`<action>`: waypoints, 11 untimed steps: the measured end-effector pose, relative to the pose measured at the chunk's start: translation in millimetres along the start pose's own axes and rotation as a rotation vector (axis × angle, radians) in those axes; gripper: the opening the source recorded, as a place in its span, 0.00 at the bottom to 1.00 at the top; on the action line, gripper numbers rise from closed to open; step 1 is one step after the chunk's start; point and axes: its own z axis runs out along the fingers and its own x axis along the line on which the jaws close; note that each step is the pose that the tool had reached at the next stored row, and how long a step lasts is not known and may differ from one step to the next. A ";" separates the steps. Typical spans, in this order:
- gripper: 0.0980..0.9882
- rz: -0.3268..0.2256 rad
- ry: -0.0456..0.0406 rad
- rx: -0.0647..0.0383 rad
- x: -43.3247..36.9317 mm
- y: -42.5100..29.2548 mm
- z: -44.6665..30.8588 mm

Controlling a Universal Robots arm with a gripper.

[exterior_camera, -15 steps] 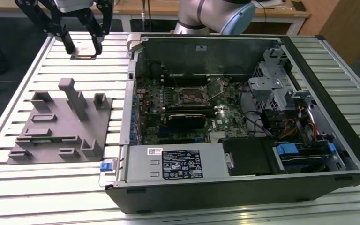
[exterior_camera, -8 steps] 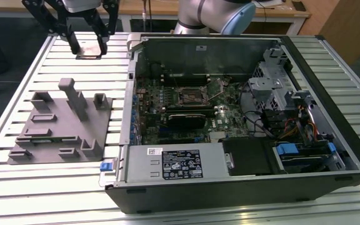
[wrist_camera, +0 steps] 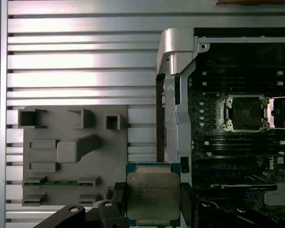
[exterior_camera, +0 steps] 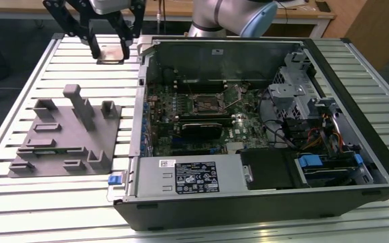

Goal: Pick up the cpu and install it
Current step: 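Pick up the cpu and move it towards the insertion slot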

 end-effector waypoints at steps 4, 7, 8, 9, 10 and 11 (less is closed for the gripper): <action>0.50 0.000 0.0000 0.000 -12.9 0.5 0.3; 0.50 0.000 -0.0001 0.000 -20.3 1.4 0.5; 0.50 0.000 0.0000 0.000 -24.0 2.1 0.6; 0.50 0.000 0.0001 0.000 -27.7 2.8 0.8; 0.50 0.000 0.0001 0.000 -31.1 3.4 1.2; 0.50 0.000 0.0000 0.000 -34.8 3.9 1.6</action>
